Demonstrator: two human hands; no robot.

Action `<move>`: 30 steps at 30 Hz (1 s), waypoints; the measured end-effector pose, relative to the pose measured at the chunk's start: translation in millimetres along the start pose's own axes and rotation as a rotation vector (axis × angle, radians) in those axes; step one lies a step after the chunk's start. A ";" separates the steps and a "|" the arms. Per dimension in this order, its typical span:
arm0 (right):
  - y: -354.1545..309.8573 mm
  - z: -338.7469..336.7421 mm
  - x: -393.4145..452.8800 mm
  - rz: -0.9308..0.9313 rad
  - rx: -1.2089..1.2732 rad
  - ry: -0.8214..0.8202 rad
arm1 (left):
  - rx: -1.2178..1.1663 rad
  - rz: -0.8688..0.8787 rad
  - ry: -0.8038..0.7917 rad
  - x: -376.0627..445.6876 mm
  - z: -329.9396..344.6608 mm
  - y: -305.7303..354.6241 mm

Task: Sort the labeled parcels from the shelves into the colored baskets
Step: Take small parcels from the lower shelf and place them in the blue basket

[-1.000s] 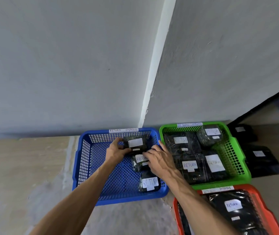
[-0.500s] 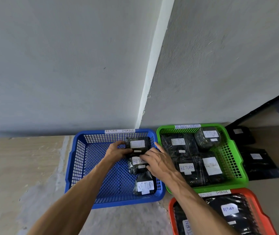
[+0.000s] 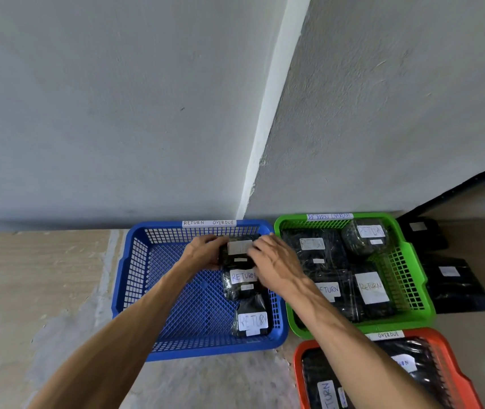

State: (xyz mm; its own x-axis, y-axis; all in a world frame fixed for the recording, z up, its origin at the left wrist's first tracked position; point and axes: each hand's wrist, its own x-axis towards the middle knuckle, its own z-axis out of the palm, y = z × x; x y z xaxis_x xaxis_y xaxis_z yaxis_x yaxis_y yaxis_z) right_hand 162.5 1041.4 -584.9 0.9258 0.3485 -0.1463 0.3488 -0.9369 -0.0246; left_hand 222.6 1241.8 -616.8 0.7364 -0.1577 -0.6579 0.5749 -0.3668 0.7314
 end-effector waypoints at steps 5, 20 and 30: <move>15.4 5.5 13.0 0.004 -0.035 0.024 | 0.031 -0.013 0.172 -1.7 3.2 2.4; 12.2 3.6 13.3 0.001 -0.003 -0.164 | 0.371 0.096 -0.066 -34.4 -5.7 -24.6; 12.5 -13.1 1.1 -0.062 0.000 -0.325 | 0.406 0.143 -0.107 -62.0 18.1 -37.0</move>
State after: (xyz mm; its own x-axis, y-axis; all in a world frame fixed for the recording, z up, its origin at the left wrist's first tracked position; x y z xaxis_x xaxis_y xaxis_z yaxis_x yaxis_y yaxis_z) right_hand 169.8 1030.5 -572.4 0.8078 0.3775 -0.4528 0.4031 -0.9142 -0.0430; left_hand 149.2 1248.6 -606.4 0.7448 -0.3195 -0.5858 0.2672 -0.6616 0.7006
